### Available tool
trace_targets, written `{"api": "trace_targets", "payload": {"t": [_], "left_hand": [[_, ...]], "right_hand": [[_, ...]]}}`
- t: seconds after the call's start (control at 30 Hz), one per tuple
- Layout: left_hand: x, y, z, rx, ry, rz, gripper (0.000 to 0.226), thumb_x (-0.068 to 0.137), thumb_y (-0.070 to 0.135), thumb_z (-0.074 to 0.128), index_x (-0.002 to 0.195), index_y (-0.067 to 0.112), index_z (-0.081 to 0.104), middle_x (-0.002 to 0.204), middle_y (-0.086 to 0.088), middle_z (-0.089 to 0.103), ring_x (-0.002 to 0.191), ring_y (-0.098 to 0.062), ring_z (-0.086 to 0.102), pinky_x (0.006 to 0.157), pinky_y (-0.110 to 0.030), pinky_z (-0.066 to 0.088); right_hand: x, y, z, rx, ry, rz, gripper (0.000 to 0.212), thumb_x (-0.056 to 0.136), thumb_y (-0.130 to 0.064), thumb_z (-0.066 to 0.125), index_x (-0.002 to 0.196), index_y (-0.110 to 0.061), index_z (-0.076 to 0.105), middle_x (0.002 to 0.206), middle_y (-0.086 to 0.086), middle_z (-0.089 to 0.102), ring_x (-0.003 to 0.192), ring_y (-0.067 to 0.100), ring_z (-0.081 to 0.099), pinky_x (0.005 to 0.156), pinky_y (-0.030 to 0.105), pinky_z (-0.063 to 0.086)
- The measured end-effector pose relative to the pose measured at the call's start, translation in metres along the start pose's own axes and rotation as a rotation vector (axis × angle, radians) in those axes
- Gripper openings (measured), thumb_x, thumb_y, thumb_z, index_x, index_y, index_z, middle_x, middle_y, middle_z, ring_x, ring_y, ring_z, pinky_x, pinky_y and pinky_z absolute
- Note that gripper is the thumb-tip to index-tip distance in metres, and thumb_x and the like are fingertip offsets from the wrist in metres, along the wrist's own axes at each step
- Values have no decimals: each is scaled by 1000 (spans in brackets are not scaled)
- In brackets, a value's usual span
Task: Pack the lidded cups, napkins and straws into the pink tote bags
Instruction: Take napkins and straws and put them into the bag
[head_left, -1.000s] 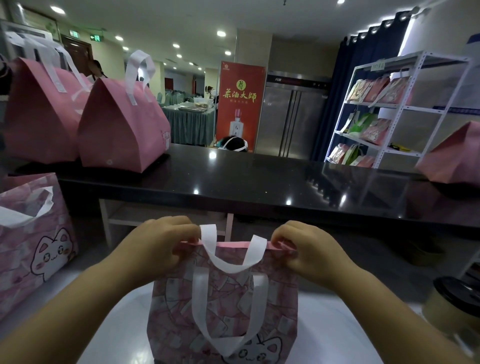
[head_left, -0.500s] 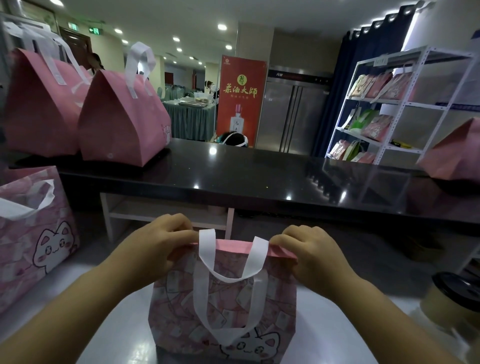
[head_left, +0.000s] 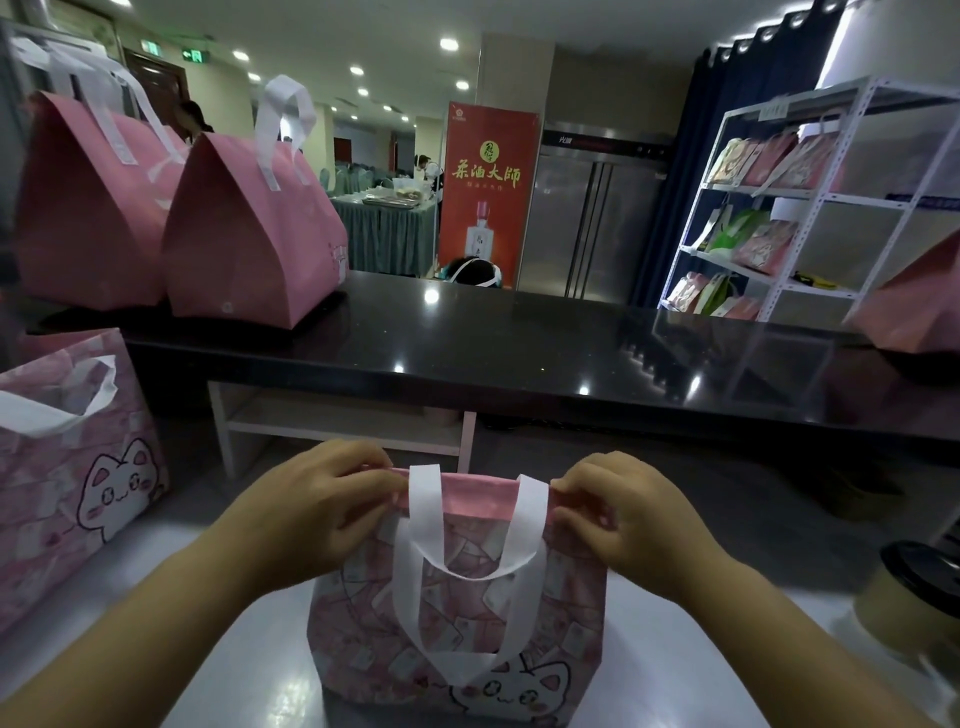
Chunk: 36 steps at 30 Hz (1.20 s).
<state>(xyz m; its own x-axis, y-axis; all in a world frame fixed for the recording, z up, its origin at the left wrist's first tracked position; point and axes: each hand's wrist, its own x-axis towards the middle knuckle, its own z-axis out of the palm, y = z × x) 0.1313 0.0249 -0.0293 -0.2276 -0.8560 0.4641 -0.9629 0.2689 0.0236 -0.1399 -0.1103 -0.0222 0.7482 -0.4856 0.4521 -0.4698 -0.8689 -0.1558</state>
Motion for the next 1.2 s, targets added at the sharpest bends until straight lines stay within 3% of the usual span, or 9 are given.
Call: {"api": "trace_targets", "payload": {"t": [0.2, 0.3, 0.47, 0.53, 0.63, 0.83, 0.97, 1.2], "left_hand": [[15, -1, 9, -86, 31, -146, 27, 80, 34, 64, 107, 31, 59, 101, 12, 56, 85, -8, 50, 70, -18, 45], [26, -3, 15, -56, 22, -178, 32, 82, 39, 60, 112, 32, 55, 98, 13, 57, 84, -6, 48, 72, -21, 46], [45, -2, 27, -61, -26, -247, 38, 74, 50, 65, 105, 28, 59, 97, 11, 62, 86, -11, 51, 75, -33, 50], [50, -4, 31, -74, -36, -261, 40, 73, 53, 66, 106, 31, 61, 100, 11, 63, 88, -12, 52, 76, -34, 51], [53, -5, 34, -72, -51, -269, 39, 69, 60, 64, 95, 30, 63, 92, 11, 62, 81, -11, 52, 71, -34, 52], [46, -4, 32, -176, -24, -285, 20, 73, 39, 72, 89, 27, 67, 83, 15, 59, 74, -6, 51, 70, -23, 47], [40, -5, 23, -217, -8, -271, 19, 74, 33, 72, 89, 23, 69, 87, 9, 66, 75, -7, 55, 71, -24, 48], [31, -7, 12, -168, 12, -303, 21, 77, 20, 72, 96, 13, 70, 87, 0, 65, 78, -17, 58, 69, -25, 49]], "right_hand": [[19, -4, 4, -89, -128, 70, 15, 86, -31, 59, 100, -30, 63, 97, -14, 60, 89, 9, 53, 81, 31, 47], [30, -9, 7, -47, -160, 134, 9, 82, -36, 61, 86, -29, 60, 85, -12, 58, 78, 9, 54, 74, 28, 49], [47, -20, 16, -71, -172, 178, 25, 76, -50, 66, 76, -31, 50, 78, -12, 52, 71, 11, 50, 59, 27, 41], [52, -23, 21, -110, -158, 190, 20, 78, -42, 65, 79, -30, 49, 79, -11, 49, 73, 15, 49, 57, 27, 35], [55, -26, 26, -117, -152, 215, 15, 78, -32, 64, 86, -25, 53, 85, -7, 52, 77, 17, 51, 62, 28, 37], [48, -21, 19, 53, -193, 230, 30, 76, -33, 73, 99, -25, 56, 93, -9, 54, 84, 12, 52, 71, 28, 48], [36, -10, 10, -128, -218, 240, 22, 86, -42, 57, 99, -25, 62, 96, -7, 60, 88, 14, 55, 79, 34, 49], [18, 1, 1, 136, -193, 343, 10, 86, -21, 64, 89, -28, 71, 83, -16, 65, 80, 4, 61, 74, 30, 56]]}}
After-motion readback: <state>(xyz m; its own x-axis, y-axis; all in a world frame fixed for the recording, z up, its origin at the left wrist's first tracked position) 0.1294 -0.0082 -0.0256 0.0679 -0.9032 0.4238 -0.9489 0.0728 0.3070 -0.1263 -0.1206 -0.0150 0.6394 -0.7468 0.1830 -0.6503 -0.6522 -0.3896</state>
